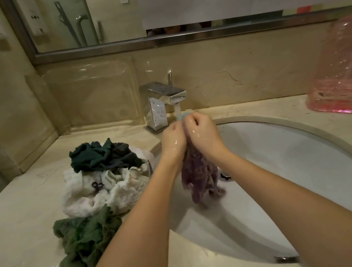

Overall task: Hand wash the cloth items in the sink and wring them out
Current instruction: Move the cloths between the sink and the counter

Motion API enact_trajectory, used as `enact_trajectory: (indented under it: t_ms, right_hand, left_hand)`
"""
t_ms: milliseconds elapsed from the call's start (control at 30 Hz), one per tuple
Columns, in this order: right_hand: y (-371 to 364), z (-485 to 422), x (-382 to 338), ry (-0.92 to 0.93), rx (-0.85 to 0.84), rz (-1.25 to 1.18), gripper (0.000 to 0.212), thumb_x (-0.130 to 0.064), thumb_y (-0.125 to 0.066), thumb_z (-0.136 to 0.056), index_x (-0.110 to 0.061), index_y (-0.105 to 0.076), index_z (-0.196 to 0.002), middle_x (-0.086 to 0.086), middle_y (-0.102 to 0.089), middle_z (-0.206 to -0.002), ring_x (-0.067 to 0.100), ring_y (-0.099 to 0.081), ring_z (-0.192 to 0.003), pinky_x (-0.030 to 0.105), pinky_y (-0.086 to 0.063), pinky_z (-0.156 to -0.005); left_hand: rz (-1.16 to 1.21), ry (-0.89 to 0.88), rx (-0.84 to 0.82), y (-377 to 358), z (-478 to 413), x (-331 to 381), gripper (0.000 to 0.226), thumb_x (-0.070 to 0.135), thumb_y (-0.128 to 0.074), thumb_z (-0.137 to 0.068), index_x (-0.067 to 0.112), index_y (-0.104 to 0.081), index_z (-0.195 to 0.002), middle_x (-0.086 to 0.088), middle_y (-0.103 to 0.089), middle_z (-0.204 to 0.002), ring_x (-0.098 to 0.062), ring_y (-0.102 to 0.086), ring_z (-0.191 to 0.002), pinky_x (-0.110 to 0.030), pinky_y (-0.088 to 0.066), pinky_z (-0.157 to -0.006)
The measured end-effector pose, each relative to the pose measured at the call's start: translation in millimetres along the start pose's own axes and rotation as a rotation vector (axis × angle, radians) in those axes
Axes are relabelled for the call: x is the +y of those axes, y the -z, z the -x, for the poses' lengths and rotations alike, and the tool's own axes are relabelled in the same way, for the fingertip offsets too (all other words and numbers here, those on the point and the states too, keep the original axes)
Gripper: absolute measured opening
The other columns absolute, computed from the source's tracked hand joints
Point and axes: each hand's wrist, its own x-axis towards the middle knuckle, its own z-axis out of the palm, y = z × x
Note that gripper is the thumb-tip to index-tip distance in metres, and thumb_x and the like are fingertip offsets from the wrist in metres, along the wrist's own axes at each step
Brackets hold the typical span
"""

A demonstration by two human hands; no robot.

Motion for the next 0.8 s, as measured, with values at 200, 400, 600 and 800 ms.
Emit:
enact_trajectory:
  t_ms: [200, 400, 600, 800]
  right_hand:
    - [29, -19, 22, -0.124, 0.024, 0.206, 0.043, -0.019, -0.038, -0.101, -0.015, -0.042, -0.058, -0.002, -0.045, -0.059, 0.016, -0.041, -0.059, 0.032, -0.029, -0.053]
    - [39, -24, 25, -0.148, -0.064, 0.310, 0.045, -0.022, -0.042, -0.102, -0.014, -0.040, -0.058, 0.000, -0.043, -0.056, 0.019, -0.042, -0.057, 0.027, -0.032, -0.050]
    - [46, -17, 40, -0.497, -0.439, -0.394, 0.036, -0.039, -0.050, -0.099, -0.007, -0.067, -0.101, 0.012, -0.067, -0.089, 0.024, -0.063, -0.081, 0.031, -0.050, -0.074]
    - [44, -6, 47, -0.515, -0.708, -0.277, 0.014, -0.008, -0.052, -0.095, -0.015, -0.059, -0.105, 0.006, -0.065, -0.092, 0.021, -0.060, -0.089, 0.037, -0.048, -0.089]
  left_hand:
    - [-0.128, 0.052, -0.335, 6, 5, 0, 0.025, 0.042, -0.060, -0.094, 0.019, -0.069, -0.087, 0.001, -0.074, -0.079, -0.011, -0.072, -0.074, -0.021, -0.057, -0.067]
    - [-0.274, 0.059, -0.287, 23, -1, -7, 0.025, 0.039, -0.062, -0.093, 0.019, -0.069, -0.106, -0.001, -0.075, -0.095, -0.016, -0.071, -0.090, -0.028, -0.057, -0.084]
    - [0.115, 0.031, -0.104, 25, -9, -3, 0.018, 0.025, -0.051, -0.101, 0.012, -0.062, -0.106, -0.013, -0.072, -0.102, -0.026, -0.070, -0.096, -0.042, -0.056, -0.090]
    - [0.473, 0.156, -0.121, 18, -6, 4, 0.014, 0.025, -0.045, -0.103, 0.017, -0.056, -0.103, -0.011, -0.066, -0.104, -0.022, -0.065, -0.094, -0.040, -0.054, -0.085]
